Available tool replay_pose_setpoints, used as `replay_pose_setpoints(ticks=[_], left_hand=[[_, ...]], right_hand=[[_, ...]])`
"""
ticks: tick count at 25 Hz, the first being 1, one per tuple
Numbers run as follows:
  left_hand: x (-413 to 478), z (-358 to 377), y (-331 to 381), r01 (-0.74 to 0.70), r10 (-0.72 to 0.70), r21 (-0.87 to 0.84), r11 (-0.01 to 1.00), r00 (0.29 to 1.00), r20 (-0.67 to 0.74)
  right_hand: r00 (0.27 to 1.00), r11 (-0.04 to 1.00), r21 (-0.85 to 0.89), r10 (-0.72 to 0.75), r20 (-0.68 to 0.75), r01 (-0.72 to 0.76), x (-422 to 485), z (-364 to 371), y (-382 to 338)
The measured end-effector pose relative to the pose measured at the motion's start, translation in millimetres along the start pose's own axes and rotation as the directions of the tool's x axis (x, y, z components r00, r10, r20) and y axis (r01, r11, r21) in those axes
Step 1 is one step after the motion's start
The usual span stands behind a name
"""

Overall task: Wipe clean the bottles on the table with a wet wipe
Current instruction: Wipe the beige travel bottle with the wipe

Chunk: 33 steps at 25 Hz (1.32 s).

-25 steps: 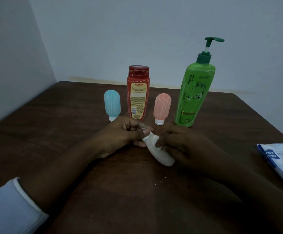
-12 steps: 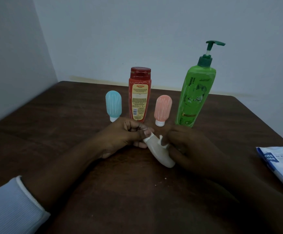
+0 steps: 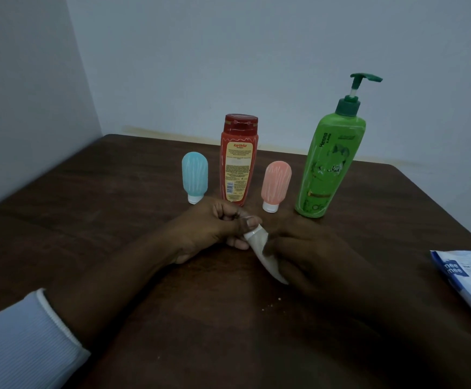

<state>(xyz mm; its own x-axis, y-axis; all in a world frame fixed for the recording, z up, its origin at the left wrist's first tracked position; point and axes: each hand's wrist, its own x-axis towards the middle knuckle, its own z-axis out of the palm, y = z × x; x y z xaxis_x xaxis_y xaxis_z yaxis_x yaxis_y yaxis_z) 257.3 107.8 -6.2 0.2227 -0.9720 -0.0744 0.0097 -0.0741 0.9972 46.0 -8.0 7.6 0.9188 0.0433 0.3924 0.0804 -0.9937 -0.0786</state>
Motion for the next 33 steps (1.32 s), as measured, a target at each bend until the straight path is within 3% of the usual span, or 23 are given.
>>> replay_pose_setpoints(ticks=[3,8,12,14,16,19,22,24,28,31,33], left_hand=[[0.4,-0.1,-0.6,-0.004,0.004,0.004,1.0,1.0,0.0],[0.7,0.9,-0.3,-0.003,0.003,0.009,1.0,1.0,0.014],[0.1,0.2,-1.9,-0.027,0.028,0.054,0.998,1.0,-0.002],[0.2,0.2,-1.7,-0.02,0.02,0.042,0.999,1.0,0.001],[1.1,0.0,-2.4,-0.012,0.012,0.032,0.999,1.0,0.012],[1.7,-0.2,-2.7,-0.009,0.008,0.038,0.999,1.0,0.019],[-0.3,0.0,-0.7,-0.01,0.01,0.073,0.997,1.0,0.004],[-0.6,0.6,0.0,-0.018,0.018,0.088,0.996,1.0,-0.005],[0.3,0.4,-1.9,-0.025,0.024,0.044,0.999,1.0,0.019],[-0.5,-0.1,-2.3,-0.029,0.028,0.05,0.998,0.999,0.02],[-0.8,0.5,-1.6,-0.031,0.029,0.048,0.998,0.999,0.031]], right_hand=[[0.991,0.984,-0.111,-0.136,0.014,0.136,8.6,5.7,-11.4],[0.994,0.987,-0.157,-0.042,-0.1,0.026,6.8,6.5,2.2],[0.976,0.941,-0.262,-0.216,0.02,0.214,8.5,9.2,-21.1],[0.983,0.951,-0.259,-0.182,-0.028,0.168,12.9,9.0,-16.6],[0.99,0.982,-0.185,-0.057,-0.125,0.034,11.6,8.8,-1.8],[0.989,0.994,-0.095,0.038,-0.142,-0.051,6.4,11.6,6.0],[0.987,0.974,-0.179,-0.15,-0.049,0.139,7.3,19.0,-13.1],[0.98,0.952,-0.238,-0.198,-0.001,0.192,10.0,17.8,-14.9],[0.991,0.993,-0.105,0.035,-0.13,-0.049,9.5,14.2,6.1],[0.952,0.964,0.1,0.26,-0.16,-0.246,5.9,15.0,18.5],[0.925,0.934,0.217,0.327,-0.192,-0.285,4.8,14.4,20.8]])
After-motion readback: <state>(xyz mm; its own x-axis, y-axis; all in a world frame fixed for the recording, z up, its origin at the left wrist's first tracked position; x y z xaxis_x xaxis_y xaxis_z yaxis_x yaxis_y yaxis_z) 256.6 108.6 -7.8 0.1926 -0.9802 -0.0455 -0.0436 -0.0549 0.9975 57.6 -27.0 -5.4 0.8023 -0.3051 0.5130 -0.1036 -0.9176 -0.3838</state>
